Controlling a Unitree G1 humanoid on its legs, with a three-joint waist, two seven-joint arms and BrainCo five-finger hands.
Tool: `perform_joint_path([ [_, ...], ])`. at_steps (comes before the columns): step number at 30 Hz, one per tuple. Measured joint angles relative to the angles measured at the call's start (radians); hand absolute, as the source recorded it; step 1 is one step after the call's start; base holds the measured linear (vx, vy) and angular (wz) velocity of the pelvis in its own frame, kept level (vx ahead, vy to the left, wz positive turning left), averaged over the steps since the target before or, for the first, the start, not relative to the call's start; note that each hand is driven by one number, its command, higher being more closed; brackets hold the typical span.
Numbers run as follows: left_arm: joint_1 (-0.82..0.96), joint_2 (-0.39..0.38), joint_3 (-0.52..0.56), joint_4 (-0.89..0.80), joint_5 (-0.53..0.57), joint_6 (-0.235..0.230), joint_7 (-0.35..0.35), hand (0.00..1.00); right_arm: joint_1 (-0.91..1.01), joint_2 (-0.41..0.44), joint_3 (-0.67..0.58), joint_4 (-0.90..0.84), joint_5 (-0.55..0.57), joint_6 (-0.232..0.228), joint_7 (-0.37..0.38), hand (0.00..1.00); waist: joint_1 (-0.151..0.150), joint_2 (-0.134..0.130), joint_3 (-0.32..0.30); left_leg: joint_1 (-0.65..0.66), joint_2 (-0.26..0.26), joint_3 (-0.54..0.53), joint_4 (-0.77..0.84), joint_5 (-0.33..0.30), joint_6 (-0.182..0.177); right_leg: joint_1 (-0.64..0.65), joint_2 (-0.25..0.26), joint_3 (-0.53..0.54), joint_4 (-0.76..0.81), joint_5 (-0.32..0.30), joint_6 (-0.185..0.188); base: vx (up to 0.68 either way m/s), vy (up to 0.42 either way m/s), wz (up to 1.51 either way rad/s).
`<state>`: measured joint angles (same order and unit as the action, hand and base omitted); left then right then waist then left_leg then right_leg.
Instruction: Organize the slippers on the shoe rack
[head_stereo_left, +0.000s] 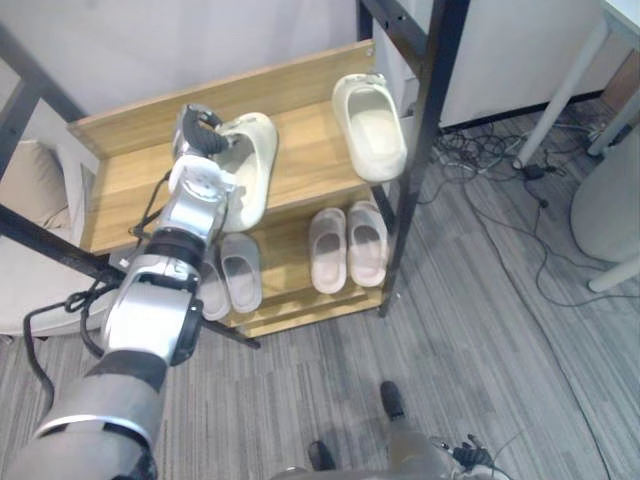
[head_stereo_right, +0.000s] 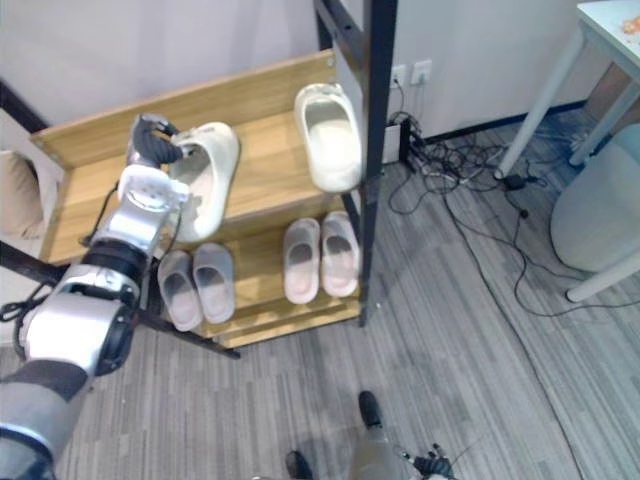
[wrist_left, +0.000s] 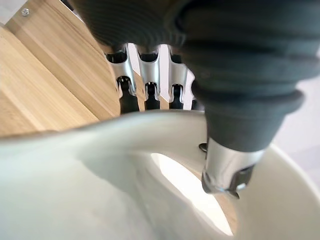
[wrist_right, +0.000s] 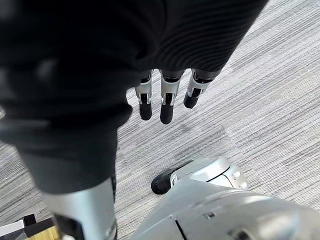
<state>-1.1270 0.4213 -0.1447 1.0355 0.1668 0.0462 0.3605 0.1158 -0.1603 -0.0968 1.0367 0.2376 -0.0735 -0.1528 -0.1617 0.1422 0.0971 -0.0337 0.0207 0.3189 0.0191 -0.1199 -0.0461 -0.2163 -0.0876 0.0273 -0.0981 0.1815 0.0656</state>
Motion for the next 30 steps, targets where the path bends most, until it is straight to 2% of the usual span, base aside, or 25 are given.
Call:
perform_joint_path([
  [18, 0.015, -0.027, -0.005, -0.005, -0.003, -0.004, -0.009, 1.00, -0.010, 0.002, 0.005, 0.003, 0.000, 0.004, -0.005, 0.00, -0.009, -0.013, 0.014, 0.033, 0.001, -0.024, 0.001, 0.000, 0.000, 0.043, -0.004, -0.027, 0.000, -0.004, 0.000, 0.00, -0.008, 0.03],
  [30, 0.015, -0.063, -0.073, -0.044, -0.014, -0.013, 0.010, 1.00, -0.015, 0.002, 0.018, 0.002, 0.001, 0.003, -0.014, 0.00, -0.022, -0.019, 0.016, 0.034, 0.001, -0.021, -0.001, 0.000, 0.000, 0.043, -0.003, -0.023, 0.000, -0.004, 0.001, 0.00, -0.004, 0.00],
])
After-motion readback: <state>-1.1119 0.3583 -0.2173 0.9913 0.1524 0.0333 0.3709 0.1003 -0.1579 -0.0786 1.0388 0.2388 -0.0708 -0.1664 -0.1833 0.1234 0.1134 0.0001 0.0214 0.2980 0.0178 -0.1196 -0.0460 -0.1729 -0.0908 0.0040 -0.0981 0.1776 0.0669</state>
